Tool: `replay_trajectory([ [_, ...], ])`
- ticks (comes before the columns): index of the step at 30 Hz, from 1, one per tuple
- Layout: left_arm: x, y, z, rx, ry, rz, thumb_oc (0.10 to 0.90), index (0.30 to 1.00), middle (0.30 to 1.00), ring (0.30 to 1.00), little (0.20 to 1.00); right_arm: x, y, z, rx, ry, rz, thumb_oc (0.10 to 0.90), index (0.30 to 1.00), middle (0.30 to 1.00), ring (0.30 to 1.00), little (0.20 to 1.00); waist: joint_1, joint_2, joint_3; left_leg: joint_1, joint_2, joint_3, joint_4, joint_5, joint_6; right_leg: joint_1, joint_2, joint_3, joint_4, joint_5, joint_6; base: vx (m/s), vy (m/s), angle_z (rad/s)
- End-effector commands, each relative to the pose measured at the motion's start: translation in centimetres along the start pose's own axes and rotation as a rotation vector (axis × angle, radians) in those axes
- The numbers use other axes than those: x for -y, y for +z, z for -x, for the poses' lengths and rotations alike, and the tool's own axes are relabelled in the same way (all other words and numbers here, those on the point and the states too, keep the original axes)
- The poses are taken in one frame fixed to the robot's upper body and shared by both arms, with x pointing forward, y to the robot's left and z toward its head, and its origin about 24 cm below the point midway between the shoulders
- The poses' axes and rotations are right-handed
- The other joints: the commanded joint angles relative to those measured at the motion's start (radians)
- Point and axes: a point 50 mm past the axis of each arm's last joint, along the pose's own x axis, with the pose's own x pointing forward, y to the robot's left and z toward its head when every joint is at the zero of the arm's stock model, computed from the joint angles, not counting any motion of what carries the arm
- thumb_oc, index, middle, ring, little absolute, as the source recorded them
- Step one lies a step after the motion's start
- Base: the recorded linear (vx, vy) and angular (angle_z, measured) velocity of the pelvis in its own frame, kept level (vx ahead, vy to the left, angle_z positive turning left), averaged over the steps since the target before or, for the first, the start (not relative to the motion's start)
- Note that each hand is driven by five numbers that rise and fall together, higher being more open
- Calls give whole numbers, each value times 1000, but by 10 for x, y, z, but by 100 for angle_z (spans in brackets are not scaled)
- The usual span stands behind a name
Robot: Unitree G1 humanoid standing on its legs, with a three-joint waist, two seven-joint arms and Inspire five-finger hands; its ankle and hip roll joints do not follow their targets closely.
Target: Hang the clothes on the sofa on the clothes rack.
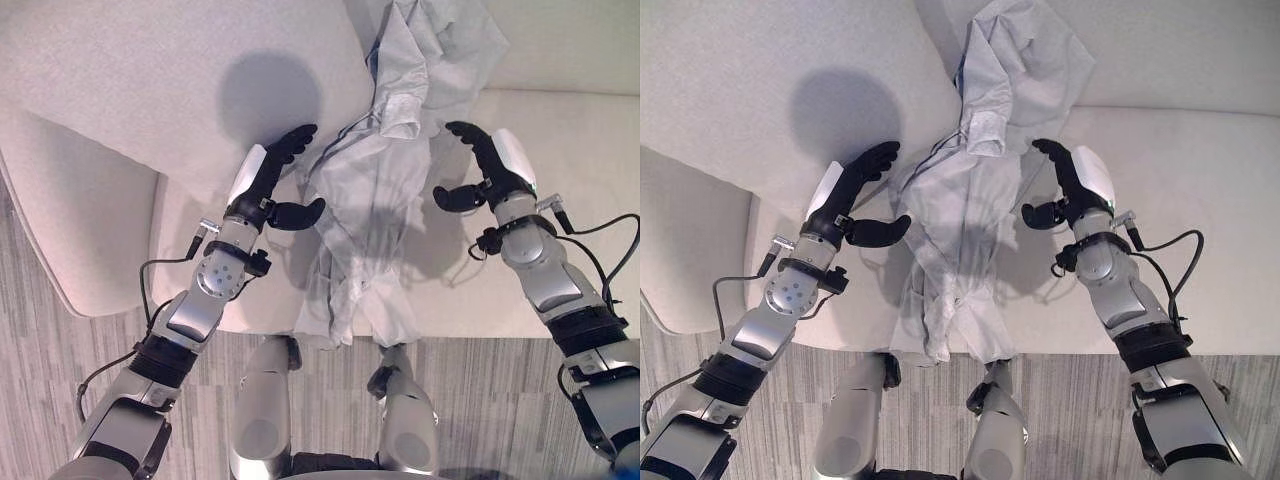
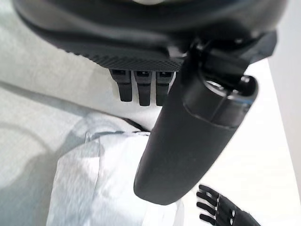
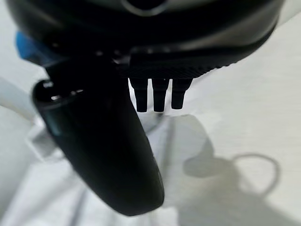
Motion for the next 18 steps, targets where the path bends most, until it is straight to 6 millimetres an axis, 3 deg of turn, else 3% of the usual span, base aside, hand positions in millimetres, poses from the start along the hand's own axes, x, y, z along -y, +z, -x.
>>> replay_trajectory([
  [1, -24, 57, -9, 309, 120, -50, 800, 900, 900, 900, 900, 96, 59, -25, 247, -381, 97, 800, 900, 900, 900, 900, 20, -3, 2, 29, 66, 15, 122, -268, -100, 42, -69, 8, 90, -92, 30, 15, 22, -12],
  [8, -19, 53, -6, 295, 120, -33, 800, 900, 900, 900, 900, 113, 64, -28, 255, -432, 167, 800, 900, 900, 900, 900, 26, 4, 2, 7, 58, 8, 134, -274, -96, 36, -76, 6, 94, -91, 34, 14, 10, 3],
  [18, -17, 55, -4, 309, 100, -41, 800, 900, 900, 900, 900, 111, 61, -41, 204, -366, 263, 800, 900, 900, 900, 900, 62, 15, 2, -28, 55, -6, 135, -268, -101, 21, -78, -17, 101, -91, 38, 5, -3, 3],
])
